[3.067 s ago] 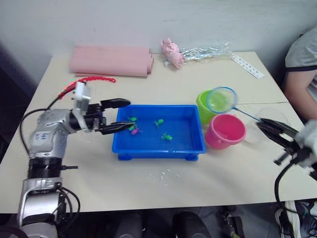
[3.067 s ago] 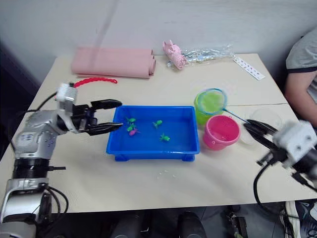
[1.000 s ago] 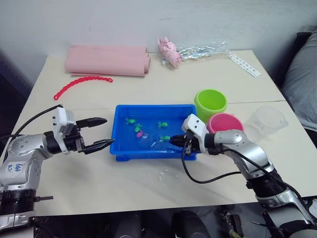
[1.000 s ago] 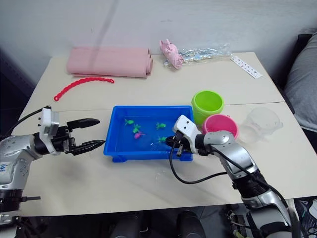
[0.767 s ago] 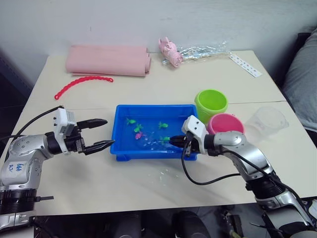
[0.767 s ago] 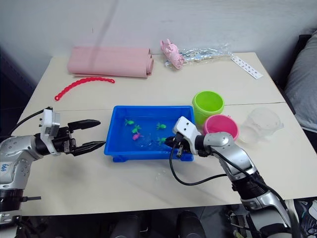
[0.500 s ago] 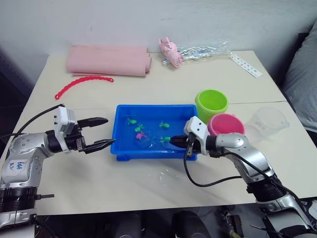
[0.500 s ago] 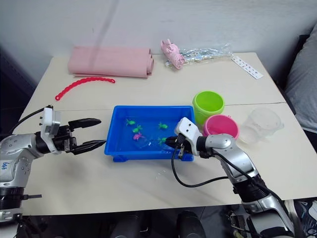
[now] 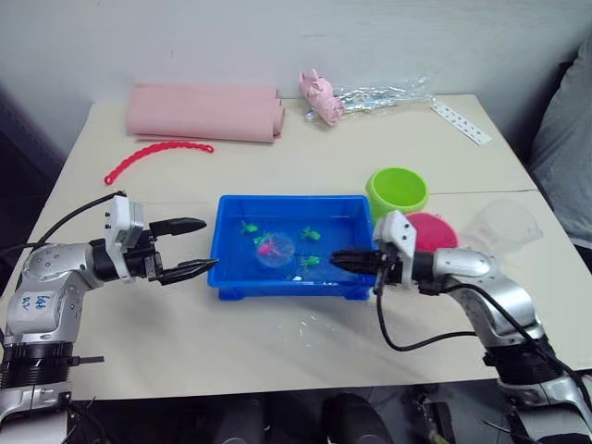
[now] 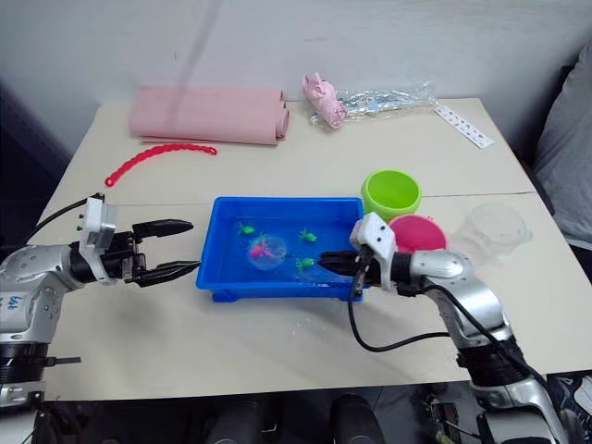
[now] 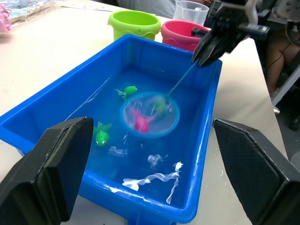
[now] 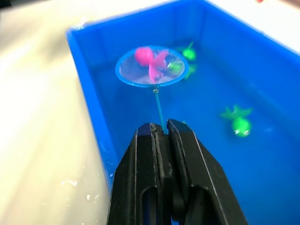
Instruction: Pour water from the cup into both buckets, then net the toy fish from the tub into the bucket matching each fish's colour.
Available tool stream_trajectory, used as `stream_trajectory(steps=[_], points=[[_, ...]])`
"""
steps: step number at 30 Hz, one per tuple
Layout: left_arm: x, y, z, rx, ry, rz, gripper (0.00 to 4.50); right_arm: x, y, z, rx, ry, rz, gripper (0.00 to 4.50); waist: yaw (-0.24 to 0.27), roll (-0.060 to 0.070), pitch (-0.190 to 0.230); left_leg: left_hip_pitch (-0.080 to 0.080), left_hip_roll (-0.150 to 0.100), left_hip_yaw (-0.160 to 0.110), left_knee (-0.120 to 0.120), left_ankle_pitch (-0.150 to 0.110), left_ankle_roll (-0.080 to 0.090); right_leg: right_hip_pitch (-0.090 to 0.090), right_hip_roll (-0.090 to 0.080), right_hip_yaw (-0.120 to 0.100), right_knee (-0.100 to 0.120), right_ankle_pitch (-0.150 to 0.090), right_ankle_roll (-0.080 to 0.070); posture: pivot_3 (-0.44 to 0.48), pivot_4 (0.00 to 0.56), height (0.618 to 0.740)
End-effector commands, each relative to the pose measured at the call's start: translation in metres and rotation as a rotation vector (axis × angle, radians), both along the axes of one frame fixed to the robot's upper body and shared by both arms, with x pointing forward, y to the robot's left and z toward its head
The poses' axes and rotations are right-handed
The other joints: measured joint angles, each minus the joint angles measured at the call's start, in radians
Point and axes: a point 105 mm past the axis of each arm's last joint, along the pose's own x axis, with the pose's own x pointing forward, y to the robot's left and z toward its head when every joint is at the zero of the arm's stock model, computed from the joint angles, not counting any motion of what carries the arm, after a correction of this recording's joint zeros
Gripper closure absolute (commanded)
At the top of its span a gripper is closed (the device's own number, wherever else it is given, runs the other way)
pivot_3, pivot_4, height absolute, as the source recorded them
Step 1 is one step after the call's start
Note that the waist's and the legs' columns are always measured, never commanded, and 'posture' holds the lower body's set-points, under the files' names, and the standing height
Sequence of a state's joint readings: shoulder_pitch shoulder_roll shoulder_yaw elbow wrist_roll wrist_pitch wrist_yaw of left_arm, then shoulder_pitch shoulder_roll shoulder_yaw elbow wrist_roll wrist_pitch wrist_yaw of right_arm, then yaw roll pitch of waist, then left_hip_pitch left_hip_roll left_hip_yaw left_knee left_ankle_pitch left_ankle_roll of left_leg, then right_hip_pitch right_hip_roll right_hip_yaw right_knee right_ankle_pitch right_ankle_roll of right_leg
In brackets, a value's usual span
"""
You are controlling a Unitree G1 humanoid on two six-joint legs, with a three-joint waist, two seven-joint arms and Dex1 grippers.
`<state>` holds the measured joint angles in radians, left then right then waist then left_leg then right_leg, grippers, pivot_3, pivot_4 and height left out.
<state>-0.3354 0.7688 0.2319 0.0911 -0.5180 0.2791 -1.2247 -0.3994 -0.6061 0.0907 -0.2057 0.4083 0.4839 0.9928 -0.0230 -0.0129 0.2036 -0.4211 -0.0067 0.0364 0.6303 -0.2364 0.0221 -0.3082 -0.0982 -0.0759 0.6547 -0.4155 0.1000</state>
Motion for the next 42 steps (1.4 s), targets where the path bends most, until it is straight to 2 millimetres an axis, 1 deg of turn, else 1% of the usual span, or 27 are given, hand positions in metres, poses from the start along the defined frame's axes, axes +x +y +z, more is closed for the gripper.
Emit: stream_trajectory(steps=[1, 5, 7, 11, 15, 17, 21, 25, 27, 32, 34, 37, 39, 42], points=[[-0.001, -0.005, 0.023, -0.004, -0.075, -0.021, 0.04, -0.011, -0.005, 0.021, 0.043, -0.074, 0.017, 4.50, 0.000, 0.000, 0.000, 0.000, 0.000, 0.000, 0.000, 0.000, 0.000, 0.000, 0.000, 0.000, 0.000, 0.000, 0.000, 0.000, 0.150, 0.740], [-0.003, -0.019, 0.025, -0.016, -0.083, -0.059, 0.04, -0.018, -0.018, 0.029, 0.079, -0.103, -0.032, 4.50, 0.000, 0.000, 0.000, 0.000, 0.000, 0.000, 0.000, 0.000, 0.000, 0.000, 0.000, 0.000, 0.000, 0.000, 0.000, 0.000, 0.150, 0.740], [-0.003, -0.024, 0.025, -0.020, -0.081, -0.074, 0.04, -0.025, -0.021, 0.028, 0.067, -0.097, -0.013, 4.50, 0.001, 0.000, 0.000, 0.000, 0.000, 0.000, 0.000, 0.000, 0.000, 0.000, 0.000, 0.000, 0.000, 0.000, 0.000, 0.000, 0.150, 0.740], [-0.002, -0.034, 0.028, -0.027, -0.086, -0.094, 0.04, -0.027, -0.034, 0.036, 0.079, -0.155, -0.082, 4.50, 0.002, 0.000, 0.000, 0.000, 0.000, 0.000, 0.000, 0.000, 0.000, 0.000, 0.000, 0.000, 0.000, 0.000, 0.000, 0.000, 0.150, 0.740], [-0.006, -0.045, 0.031, -0.036, -0.074, -0.147, 0.04, -0.040, -0.050, 0.049, 0.104, -0.171, -0.137, 4.50, 0.006, 0.000, 0.000, 0.000, 0.000, 0.000, -0.001, 0.000, 0.000, 0.001, 0.000, 0.000, -0.001, 0.000, 0.000, 0.000, 0.150, 0.740], [-0.007, -0.050, 0.032, -0.046, -0.064, -0.166, 0.04, -0.047, -0.057, 0.052, 0.102, -0.171, -0.159, 4.50, 0.012, 0.000, 0.000, 0.000, 0.000, 0.000, -0.001, 0.000, 0.000, 0.001, 0.000, 0.000, -0.002, 0.000, 0.000, 0.000, 0.150, 0.740], [-0.008, -0.063, 0.033, -0.075, -0.036, -0.220, 0.04, -0.062, -0.075, 0.056, 0.091, -0.180, -0.253, 4.50, 0.024, 0.000, 0.000, 0.000, 0.000, 0.000, 0.000, 0.000, 0.000, 0.002, 0.001, 0.000, -0.002, 0.000, 0.000, 0.000, 0.150, 0.740], [-0.007, -0.077, 0.036, -0.105, -0.022, -0.269, 0.04, -0.074, -0.094, 0.066, 0.067, -0.219, -0.353, 4.50, 0.031, 0.000, 0.000, 0.000, 0.000, 0.000, 0.000, 0.000, 0.000, 0.003, 0.001, 0.000, -0.002, 0.000, 0.000, 0.000, 0.150, 0.740], [-0.003, -0.084, 0.037, -0.111, -0.010, -0.269, 0.04, -0.079, -0.107, 0.071, 0.041, -0.235, -0.416, 4.50, 0.035, 0.000, 0.000, 0.000, 0.000, 0.000, 0.001, 0.000, 0.000, 0.003, 0.001, 0.001, -0.003, 0.000, 0.000, 0.000, 0.150, 0.740], [-0.002, -0.101, 0.041, -0.140, -0.017, -0.325, 0.04, -0.093, -0.139, 0.075, -0.050, -0.283, -0.555, 4.50, 0.045, 0.000, 0.000, 0.000, 0.000, 0.000, 0.000, 0.000, 0.000, 0.004, 0.002, 0.001, -0.008, 0.000, 0.000, 0.000, 0.150, 0.740], [-0.001, -0.107, 0.041, -0.155, -0.015, -0.338, 0.04, -0.097, -0.155, 0.074, -0.104, -0.320, -0.619, 4.50, 0.047, 0.000, 0.000, 0.000, 0.000, 0.001, 0.000, 0.000, 0.000, 0.003, 0.002, 0.001, -0.008, 0.000, 0.000, 0.000, 0.150, 0.740], [0.002, -0.110, 0.032, -0.153, 0.000, -0.348, 0.04, -0.097, -0.174, 0.062, -0.230, -0.343, -0.702, 4.50, 0.046, 0.000, 0.000, 0.001, 0.000, 0.001, 0.000, 0.000, 0.000, 0.004, 0.002, 0.001, -0.008, 0.000, 0.000, 0.000, 0.150, 0.740], [0.003, -0.111, 0.029, -0.147, 0.001, -0.351, 0.04, -0.096, -0.180, 0.057, -0.276, -0.368, -0.732, 4.50, 0.046, 0.000, 0.000, 0.001, 0.000, 0.001, 0.000, 0.000, 0.000, 0.004, 0.002, 0.001, -0.008, 0.000, 0.000, 0.000, 0.150, 0.740], [0.004, -0.111, 0.027, -0.147, -0.005, -0.354, 0.04, -0.094, -0.189, 0.049, -0.413, -0.437, -0.750, 4.50, 0.046, 0.000, 0.000, 0.001, -0.001, 0.002, 0.000, 0.000, 0.000, 0.003, 0.002, 0.002, -0.008, 0.000, 0.000, 0.000, 0.150, 0.740]])
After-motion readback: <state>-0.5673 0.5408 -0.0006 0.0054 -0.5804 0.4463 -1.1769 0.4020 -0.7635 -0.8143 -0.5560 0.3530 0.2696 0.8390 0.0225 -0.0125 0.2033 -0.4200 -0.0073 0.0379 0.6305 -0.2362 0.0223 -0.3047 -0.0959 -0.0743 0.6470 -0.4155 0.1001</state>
